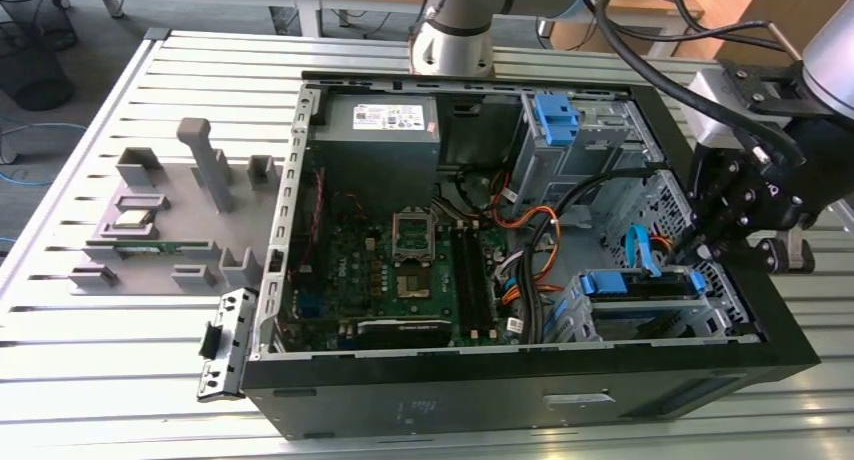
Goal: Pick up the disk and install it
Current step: 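Insert the second disk wire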
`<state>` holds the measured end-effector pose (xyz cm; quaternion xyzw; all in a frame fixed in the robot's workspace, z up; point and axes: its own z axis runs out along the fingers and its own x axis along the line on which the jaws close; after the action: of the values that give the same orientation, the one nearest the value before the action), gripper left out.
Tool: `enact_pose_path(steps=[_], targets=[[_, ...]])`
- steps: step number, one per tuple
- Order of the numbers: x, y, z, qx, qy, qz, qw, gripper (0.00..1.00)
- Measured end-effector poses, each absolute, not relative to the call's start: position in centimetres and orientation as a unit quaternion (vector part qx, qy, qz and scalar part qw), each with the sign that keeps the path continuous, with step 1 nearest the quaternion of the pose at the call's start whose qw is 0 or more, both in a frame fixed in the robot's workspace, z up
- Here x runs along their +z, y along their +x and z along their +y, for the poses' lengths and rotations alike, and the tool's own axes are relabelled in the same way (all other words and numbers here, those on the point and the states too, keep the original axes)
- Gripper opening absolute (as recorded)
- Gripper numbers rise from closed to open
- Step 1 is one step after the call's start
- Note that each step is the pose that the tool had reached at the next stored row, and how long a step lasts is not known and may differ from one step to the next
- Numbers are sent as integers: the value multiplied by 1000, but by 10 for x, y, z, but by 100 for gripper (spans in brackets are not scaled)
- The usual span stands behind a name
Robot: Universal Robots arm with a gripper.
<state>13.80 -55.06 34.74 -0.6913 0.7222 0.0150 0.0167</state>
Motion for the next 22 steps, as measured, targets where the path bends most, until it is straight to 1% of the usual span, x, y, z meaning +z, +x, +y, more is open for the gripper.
enact_pose_path(steps=[22], targets=[[341, 128, -561, 7, -717, 696, 27, 18]])
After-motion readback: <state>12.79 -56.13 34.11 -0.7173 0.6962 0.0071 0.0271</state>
